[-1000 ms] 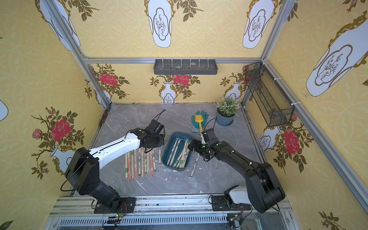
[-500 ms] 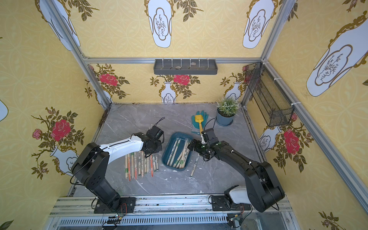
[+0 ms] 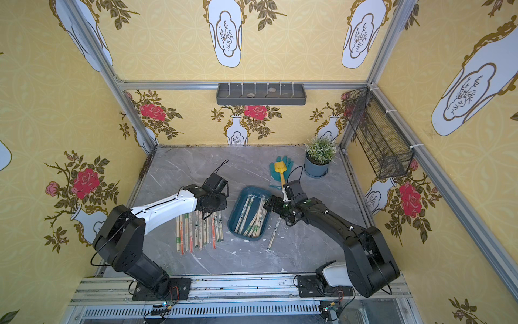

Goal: Take the paired disposable chopsticks out of the storage box
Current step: Place the paired disposable chopsticks at the center of the board, then pick up the paired disposable chopsticks from the storage box.

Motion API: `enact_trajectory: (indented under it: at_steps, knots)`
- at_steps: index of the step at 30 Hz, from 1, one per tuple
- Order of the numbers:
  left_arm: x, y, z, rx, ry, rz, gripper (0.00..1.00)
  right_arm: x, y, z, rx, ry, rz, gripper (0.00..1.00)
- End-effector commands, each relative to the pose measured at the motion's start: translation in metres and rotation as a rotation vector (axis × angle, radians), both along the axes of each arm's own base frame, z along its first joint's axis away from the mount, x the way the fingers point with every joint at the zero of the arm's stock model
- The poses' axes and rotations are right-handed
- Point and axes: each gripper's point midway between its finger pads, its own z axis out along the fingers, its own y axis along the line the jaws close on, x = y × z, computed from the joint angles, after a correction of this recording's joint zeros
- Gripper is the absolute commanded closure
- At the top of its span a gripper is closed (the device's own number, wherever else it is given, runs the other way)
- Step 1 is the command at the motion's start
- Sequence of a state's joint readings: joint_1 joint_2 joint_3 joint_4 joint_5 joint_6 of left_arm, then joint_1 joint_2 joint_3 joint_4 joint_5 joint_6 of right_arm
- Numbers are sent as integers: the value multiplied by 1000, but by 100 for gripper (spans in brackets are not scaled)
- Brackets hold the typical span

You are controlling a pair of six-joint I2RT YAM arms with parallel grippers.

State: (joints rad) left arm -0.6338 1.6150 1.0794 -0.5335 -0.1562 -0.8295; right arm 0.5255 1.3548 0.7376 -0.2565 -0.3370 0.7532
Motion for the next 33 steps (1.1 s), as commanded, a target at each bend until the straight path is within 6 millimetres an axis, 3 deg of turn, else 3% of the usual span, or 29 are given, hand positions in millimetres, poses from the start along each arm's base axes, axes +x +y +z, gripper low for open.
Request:
enact_trajectory:
  at_steps: [1,9,19,25,33]
  knots:
    - [1,-7,16,-24,-12,-51,66,4,2,2,0,-21,11,3]
    - [4,-71,43,-155,-28,-230,63,3,2,1,4,-19,8,3]
    - [-7,-152,20,-210,49,-376,63,-1,-3,-2,-13,-12,3,2]
    - [-12,-173,0,-227,97,-406,63,-3,-6,-2,-11,-12,-12,3]
    - [-17,-178,-25,-221,144,-408,64,-6,-10,-6,-20,-3,-14,2]
